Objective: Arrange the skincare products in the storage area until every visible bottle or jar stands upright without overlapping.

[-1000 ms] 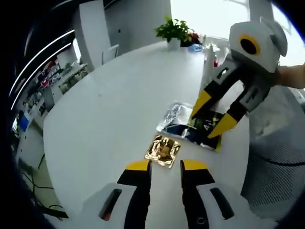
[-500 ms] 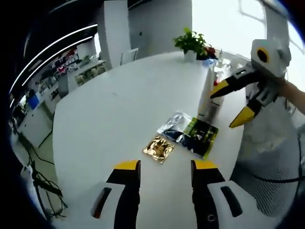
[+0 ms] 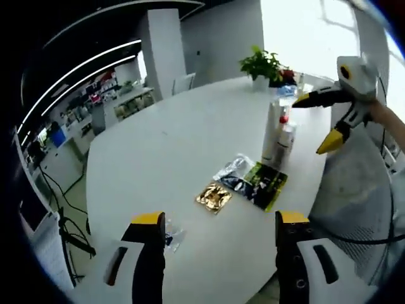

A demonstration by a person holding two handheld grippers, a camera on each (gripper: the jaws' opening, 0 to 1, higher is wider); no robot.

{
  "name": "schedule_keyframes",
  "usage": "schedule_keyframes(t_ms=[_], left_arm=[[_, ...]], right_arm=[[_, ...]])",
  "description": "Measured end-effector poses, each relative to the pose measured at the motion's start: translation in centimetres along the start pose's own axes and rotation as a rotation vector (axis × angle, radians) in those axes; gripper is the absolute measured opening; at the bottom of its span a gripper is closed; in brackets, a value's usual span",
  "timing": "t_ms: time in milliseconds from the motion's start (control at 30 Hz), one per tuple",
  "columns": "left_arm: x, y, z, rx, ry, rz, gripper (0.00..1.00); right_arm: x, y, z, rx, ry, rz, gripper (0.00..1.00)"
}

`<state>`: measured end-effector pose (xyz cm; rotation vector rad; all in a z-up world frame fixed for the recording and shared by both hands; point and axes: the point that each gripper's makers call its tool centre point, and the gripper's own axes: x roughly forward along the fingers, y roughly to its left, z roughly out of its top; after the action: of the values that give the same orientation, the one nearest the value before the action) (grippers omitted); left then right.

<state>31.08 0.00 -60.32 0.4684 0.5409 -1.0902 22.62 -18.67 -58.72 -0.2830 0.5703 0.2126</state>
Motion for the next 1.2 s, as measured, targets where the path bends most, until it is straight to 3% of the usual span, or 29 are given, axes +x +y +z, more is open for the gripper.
schedule_keyframes(t_ms=[200, 500, 867, 1200], left_arm=[[-0.7, 0.3, -0.4, -0.02, -0.013, 0.035, 0.85], [-1.5, -0.2, -0.5, -0.028, -0.023, 0.071, 0.97], [-1.0, -1.5, -0.7, -0.027, -0.025, 0.047, 0.97], [-0.1, -0.2, -1.2, -0.014, 0.007, 0.057, 0.97]], right_arm=[[-0.9, -0.7, -0.2, -0.033, -0.016, -0.039, 0.96], [-1.6, -0.3, -0.2, -0.061, -0.024, -0.025, 1.0], [-2.1, -0.7, -0.6, -0.067, -0.034, -0.024, 1.0], [-1.6, -1.1, -0.7, -0.051, -0.021, -0.027, 1.0]])
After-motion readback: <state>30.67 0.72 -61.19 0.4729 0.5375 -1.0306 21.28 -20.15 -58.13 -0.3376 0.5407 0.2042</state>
